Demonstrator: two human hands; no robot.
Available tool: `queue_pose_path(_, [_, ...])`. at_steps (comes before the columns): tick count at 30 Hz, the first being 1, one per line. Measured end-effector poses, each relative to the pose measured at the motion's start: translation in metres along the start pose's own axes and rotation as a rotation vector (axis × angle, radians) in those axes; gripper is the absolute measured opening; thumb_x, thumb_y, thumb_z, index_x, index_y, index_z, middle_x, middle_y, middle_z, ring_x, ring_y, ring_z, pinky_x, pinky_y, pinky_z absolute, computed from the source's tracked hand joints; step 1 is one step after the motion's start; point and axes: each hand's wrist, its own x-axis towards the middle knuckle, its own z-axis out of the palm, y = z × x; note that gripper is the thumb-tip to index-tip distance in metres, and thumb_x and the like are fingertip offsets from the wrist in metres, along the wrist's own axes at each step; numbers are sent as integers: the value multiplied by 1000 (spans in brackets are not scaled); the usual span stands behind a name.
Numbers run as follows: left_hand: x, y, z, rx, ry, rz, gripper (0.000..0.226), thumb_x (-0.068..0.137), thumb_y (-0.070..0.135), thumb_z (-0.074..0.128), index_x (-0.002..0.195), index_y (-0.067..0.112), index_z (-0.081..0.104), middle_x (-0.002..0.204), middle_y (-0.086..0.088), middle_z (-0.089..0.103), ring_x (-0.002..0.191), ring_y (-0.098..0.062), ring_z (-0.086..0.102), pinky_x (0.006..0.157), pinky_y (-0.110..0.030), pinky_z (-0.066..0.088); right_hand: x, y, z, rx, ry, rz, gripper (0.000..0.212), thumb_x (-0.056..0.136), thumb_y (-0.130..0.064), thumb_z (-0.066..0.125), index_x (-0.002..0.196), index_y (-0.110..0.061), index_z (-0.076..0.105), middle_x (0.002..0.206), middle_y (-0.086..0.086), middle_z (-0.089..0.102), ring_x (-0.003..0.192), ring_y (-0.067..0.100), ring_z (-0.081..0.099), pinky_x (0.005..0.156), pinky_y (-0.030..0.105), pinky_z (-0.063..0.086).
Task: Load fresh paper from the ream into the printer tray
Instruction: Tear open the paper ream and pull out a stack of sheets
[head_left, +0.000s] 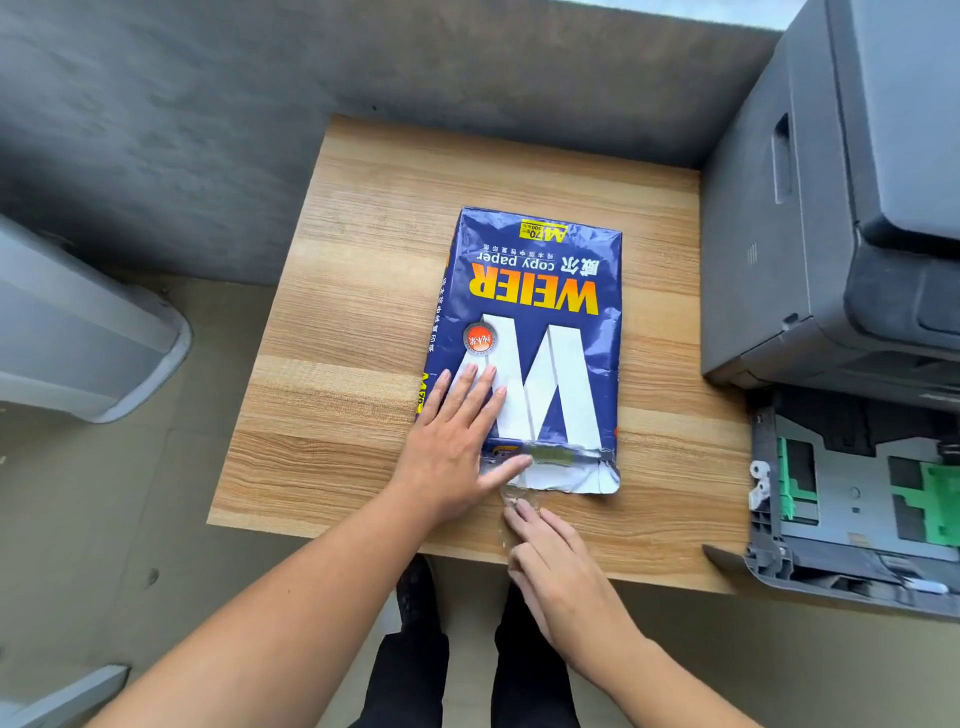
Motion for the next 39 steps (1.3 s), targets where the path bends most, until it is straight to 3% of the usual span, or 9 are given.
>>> queue_pose_path(3, [-12,3,6,43,-23,28,98,86,77,36,157,12,14,168,-8,8,155,-26,-1,124,-51,10,3,-13,-7,271,41,188,10,98,-22,54,102,-17,62,141,-2,61,143,10,44,116,33,37])
queue_pose_path(6, [-15,3,10,64,-42,20,104,83,79,40,158,12,11,168,-9,5,155,-26,-3,124,-52,10,26,-11,-26,676,310,792,13,97,-25,56,108,-25,62,111,-11,72,107,2,66,97,31,52])
queue_pose_path(9, [-15,2,11,76,-43,23,106,82,80,39,158,12,11,168,-10,5,155,-26,-4,124,-52,9,54,8,-39,716,564,1249,23,95,-22,58,117,-16,64,96,-5,69,79,0,61,81,30,49])
queue_pose_path(11, [-15,1,12,82,-50,29,106,82,80,38,158,12,10,168,-10,3,155,-26,-5,124,-51,8,64,15,-38,685,576,1290,28,93,-22,60,119,-13,67,105,4,70,76,0,59,79,26,43])
queue_pose_path(18, [-14,0,11,107,-59,36,107,82,81,35,158,13,4,168,-9,-2,154,-26,-10,124,-50,4,81,11,-30,629,687,1340,31,91,-21,66,118,-8,70,116,4,63,73,10,58,79,23,41])
queue_pose_path(24, [-12,1,11,109,-57,39,107,82,81,33,158,11,2,168,-10,-4,154,-27,-11,124,-50,3,77,8,-23,426,634,1257,33,92,-20,61,121,-9,71,111,0,60,96,27,63,74,27,38])
queue_pose_path(30, [-12,1,10,105,-65,45,108,83,81,34,157,10,1,168,-12,-4,154,-28,-11,124,-50,4,71,9,-17,307,627,1150,27,91,-18,64,114,-11,74,102,0,62,88,21,61,70,28,40])
queue_pose_path(34, [-11,-1,9,107,-76,55,108,83,81,34,157,9,4,168,-13,-1,154,-29,-9,124,-50,5,77,9,-18,546,768,1191,12,87,-17,71,98,-13,73,93,-2,66,73,9,65,65,11,45])
queue_pose_path(39, [-10,-1,7,111,-79,64,108,82,81,34,157,9,5,168,-13,0,154,-29,-8,124,-50,6,91,22,-22,1148,863,1378,13,89,-7,69,100,-7,62,87,10,72,67,18,68,67,25,57])
